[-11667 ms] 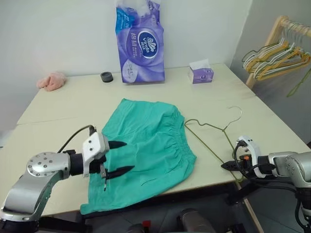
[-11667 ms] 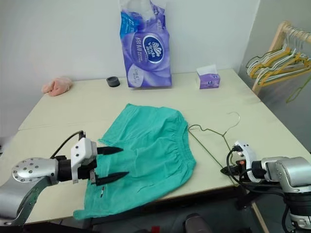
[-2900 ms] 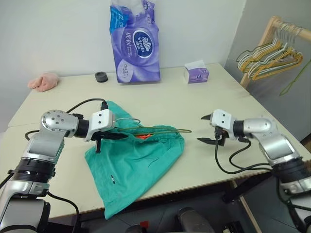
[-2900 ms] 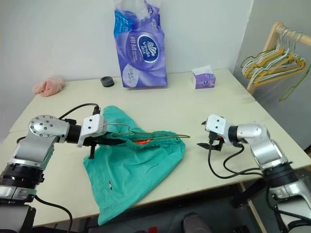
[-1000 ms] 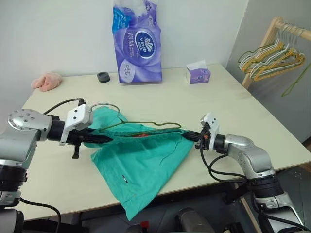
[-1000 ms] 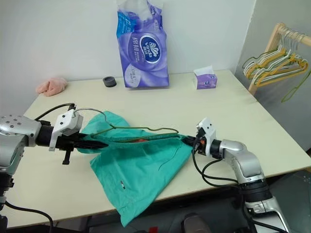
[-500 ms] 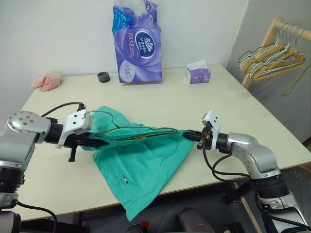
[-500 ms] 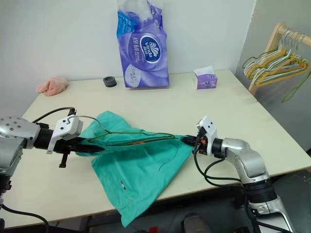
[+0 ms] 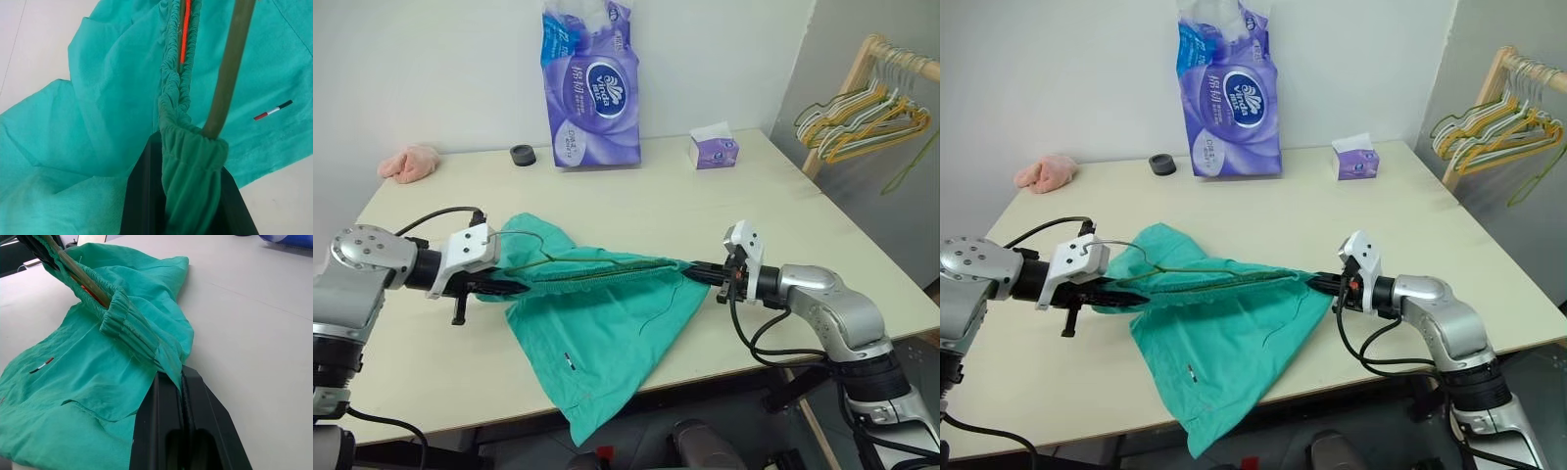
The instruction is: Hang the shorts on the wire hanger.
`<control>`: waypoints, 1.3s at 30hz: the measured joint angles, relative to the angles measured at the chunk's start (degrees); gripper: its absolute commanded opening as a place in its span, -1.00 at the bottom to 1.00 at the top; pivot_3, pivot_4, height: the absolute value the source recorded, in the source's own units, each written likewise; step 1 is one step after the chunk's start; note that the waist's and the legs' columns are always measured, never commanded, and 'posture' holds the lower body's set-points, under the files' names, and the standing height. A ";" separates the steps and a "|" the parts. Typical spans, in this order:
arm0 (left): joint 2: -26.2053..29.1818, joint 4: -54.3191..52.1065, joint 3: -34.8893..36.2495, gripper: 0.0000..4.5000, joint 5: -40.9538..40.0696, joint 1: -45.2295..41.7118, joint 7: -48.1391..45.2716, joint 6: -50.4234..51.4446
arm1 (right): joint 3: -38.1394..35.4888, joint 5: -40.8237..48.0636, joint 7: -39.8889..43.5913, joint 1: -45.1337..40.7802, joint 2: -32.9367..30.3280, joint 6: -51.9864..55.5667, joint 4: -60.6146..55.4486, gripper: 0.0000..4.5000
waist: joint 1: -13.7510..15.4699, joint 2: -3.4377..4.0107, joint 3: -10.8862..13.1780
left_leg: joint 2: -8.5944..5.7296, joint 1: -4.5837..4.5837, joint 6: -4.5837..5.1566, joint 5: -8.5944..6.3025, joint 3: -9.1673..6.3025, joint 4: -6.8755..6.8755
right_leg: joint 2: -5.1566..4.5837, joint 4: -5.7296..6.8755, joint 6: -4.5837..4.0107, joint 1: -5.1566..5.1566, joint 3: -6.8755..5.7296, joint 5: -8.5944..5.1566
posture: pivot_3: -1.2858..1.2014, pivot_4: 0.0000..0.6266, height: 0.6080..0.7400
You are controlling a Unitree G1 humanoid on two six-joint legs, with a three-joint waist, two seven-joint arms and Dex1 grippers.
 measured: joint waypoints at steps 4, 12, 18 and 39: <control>0.00 0.86 -0.50 -1.00 1.29 -0.01 0.86 -1.22 | 0.45 0.64 0.03 -0.56 -0.85 2.15 -2.51 -1.00 | 0.00 0.01 0.01 | 0.00 -0.01 0.00 0.00 0.00 0.00 | 0.00 0.00 0.00 -0.02 0.01 0.00 | -0.19 -0.93 1.00; -1.77 2.13 -2.17 -1.00 5.15 -2.93 5.49 -1.61 | 5.99 -1.48 -0.92 -9.46 -3.24 4.60 -9.89 -1.00 | -0.08 0.01 0.00 | 0.01 -0.06 0.00 0.00 0.01 0.00 | 0.00 0.01 0.00 -0.08 0.01 0.00 | -0.20 -0.94 1.00; -4.30 1.92 -3.32 -1.00 7.04 -3.65 7.49 -0.23 | 11.51 -7.39 -5.75 -13.29 0.52 5.07 -7.99 -1.00 | -0.16 0.00 -0.01 | 0.01 -0.08 0.00 0.00 0.01 0.00 | 0.00 0.06 0.00 -0.13 0.03 0.00 | -0.20 -0.94 1.00; -7.25 -0.58 -4.87 -1.00 8.50 -3.03 8.54 0.76 | 14.22 -11.99 -0.54 -12.94 -5.69 0.48 -10.66 0.99 | -0.17 -0.01 0.00 | 0.01 -0.11 0.00 0.00 -0.01 0.00 | 0.00 0.04 0.00 -0.16 0.02 0.00 | -0.20 -0.93 1.00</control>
